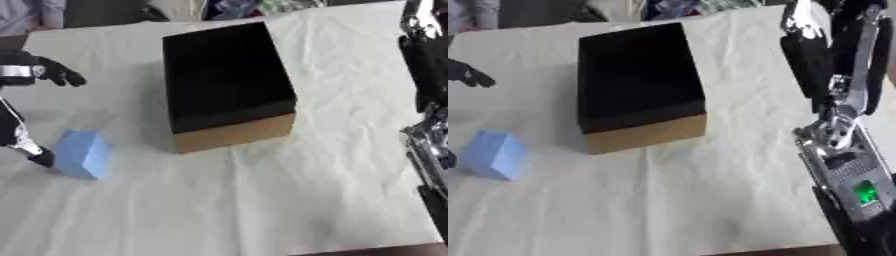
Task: Pick up objects on the table and place them in the box.
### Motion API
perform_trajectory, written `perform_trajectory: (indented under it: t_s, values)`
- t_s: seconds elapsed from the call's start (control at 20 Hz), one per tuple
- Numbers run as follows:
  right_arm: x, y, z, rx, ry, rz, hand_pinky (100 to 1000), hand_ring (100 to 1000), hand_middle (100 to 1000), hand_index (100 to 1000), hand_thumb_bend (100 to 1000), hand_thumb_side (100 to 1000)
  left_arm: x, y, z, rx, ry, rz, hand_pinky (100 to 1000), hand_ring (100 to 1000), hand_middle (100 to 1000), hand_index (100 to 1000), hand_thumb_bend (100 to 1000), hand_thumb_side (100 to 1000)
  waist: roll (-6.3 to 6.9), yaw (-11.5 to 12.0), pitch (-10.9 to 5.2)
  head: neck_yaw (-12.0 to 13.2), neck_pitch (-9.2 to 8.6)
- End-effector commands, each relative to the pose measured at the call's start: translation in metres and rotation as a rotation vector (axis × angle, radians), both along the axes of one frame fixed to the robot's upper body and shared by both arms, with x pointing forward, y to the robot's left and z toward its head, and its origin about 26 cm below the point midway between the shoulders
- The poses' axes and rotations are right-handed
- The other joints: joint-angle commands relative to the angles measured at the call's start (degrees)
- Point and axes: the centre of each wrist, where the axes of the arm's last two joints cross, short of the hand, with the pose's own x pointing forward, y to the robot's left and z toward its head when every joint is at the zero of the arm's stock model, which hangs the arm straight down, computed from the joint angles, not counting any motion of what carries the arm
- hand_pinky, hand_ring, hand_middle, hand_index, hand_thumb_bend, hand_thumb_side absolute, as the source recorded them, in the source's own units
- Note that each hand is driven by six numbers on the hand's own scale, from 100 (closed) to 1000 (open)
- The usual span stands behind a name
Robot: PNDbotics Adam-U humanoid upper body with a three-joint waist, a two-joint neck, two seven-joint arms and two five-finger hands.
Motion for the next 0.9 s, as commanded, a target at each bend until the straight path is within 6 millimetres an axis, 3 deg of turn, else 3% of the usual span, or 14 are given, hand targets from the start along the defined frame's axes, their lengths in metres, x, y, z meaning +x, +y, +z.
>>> perform_trajectory:
  t_s: [0.05, 0.45, 0.9]
  values:
    - [-0.003, -0.001, 0.009, -0.015, -0.027, 0.005, 847, 807, 590, 789, 100, 414, 0.005, 0.005, 0.005, 0.045, -0.023, -0.009, 1000, 959, 911, 976, 829, 169, 0.07, -0.1, -0.77, 0.2, -0.64]
    - [-0.003, 0.0, 0.008, -0.013, -0.025, 0.011, 849, 808, 589, 790, 100, 418, 0.017, 0.008, -0.004, 0.091, -0.009, -0.034, 1000, 951, 917, 974, 719, 100, 0.28, -0.2, -0.27, 0.3, -0.8]
    - [-0.003, 0.002, 0.008, -0.011, -0.023, 0.021, 849, 807, 588, 789, 100, 419, 0.027, -0.002, -0.009, 0.087, 0.003, -0.025, 993, 947, 910, 970, 768, 100, 0.3, -0.3, -0.28, 0.6, -0.83]
